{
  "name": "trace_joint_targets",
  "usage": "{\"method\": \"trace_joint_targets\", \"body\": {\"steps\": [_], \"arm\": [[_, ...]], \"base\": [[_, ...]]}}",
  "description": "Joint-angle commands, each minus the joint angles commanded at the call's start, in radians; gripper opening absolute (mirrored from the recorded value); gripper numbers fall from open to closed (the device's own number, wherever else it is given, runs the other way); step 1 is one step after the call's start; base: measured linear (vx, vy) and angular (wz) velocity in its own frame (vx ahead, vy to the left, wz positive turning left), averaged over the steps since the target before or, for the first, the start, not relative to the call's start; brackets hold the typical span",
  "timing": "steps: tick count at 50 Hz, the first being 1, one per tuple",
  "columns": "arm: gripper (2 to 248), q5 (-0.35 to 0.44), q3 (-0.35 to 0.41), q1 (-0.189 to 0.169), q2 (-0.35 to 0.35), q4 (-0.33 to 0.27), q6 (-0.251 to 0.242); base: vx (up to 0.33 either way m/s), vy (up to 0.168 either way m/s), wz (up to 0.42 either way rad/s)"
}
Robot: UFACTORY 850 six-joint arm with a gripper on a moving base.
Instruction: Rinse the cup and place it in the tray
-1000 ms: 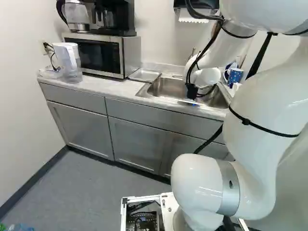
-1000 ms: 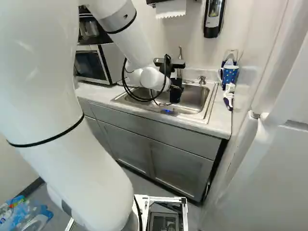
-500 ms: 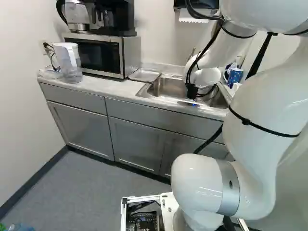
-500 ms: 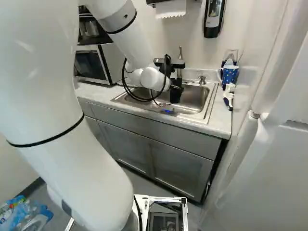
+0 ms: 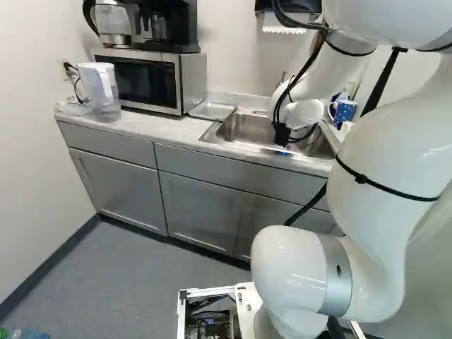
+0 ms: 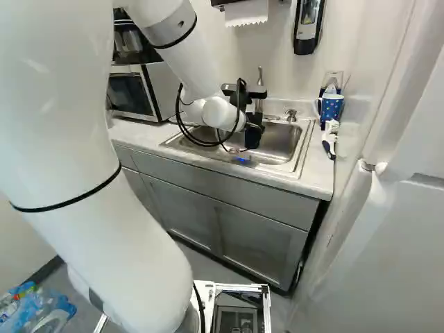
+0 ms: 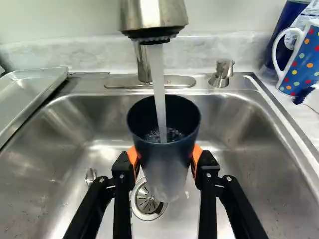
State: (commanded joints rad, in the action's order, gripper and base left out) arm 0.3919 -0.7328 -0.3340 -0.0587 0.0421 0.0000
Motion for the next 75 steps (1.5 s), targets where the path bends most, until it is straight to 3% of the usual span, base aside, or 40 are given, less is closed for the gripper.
{"method": "trace_joint_targets", "body": {"steps": [75], "arm": [[122,0.0,0.0,0.0,0.0,0.0,0.0]], "base": [[0.0,0.0,0.0]]}}
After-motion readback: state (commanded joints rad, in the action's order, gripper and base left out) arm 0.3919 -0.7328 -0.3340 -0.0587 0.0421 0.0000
